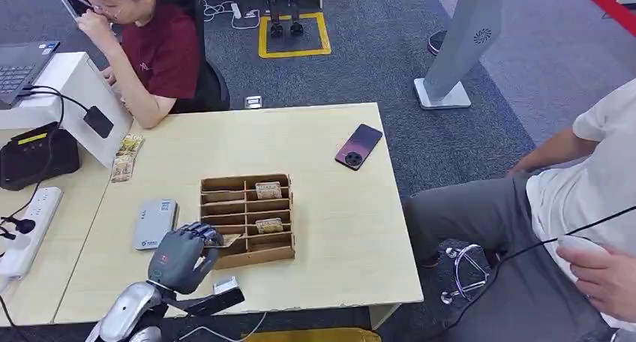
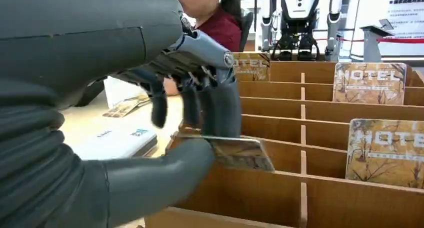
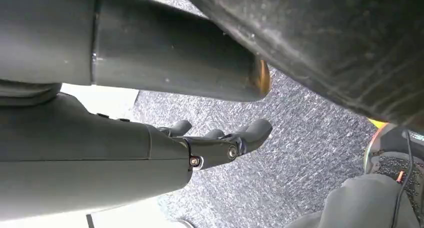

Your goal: Pass the card to the sensor for recognition and then transmit it.

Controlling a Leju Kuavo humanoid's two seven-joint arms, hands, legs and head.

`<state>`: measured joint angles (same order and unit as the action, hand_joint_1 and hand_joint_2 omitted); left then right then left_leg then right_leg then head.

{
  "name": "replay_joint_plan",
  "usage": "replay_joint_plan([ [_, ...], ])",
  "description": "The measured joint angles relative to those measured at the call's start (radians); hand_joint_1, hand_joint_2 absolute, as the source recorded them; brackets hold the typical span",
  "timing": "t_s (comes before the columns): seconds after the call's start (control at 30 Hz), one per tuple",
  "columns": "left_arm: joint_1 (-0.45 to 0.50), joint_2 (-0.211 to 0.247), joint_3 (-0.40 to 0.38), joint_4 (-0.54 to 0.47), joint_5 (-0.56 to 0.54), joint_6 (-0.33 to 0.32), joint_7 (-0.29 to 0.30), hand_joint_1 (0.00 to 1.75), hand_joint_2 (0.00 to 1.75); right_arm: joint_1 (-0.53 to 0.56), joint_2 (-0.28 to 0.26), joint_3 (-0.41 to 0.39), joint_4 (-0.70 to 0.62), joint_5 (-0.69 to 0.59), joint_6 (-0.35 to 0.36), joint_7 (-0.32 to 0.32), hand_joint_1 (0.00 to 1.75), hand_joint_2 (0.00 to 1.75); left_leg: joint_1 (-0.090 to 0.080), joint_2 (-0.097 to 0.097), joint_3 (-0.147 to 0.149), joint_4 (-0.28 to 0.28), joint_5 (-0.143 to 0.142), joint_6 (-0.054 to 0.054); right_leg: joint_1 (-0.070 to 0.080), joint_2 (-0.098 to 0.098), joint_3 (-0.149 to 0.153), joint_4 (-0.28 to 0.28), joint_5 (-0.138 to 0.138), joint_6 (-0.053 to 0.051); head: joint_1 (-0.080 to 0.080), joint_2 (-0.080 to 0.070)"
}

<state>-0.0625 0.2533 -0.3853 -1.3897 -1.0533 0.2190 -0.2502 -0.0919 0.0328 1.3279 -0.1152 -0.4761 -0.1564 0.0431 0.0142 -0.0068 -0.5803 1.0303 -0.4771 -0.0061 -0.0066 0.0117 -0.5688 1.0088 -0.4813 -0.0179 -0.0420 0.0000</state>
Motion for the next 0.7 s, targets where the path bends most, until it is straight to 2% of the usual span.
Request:
replay_joint_plan([
  [0.7,0.001,0.0,0.0,0.0,0.0,0.001,0.0,1.75,1.75,0.0,0.0,0.014,0.0,0.0,0.0,0.0,0.0,0.0,0.0,0.0,0.0,0.0,0.0,0.0,0.0,0.0,0.0,0.0,0.0,0.0,0.0,0.0],
])
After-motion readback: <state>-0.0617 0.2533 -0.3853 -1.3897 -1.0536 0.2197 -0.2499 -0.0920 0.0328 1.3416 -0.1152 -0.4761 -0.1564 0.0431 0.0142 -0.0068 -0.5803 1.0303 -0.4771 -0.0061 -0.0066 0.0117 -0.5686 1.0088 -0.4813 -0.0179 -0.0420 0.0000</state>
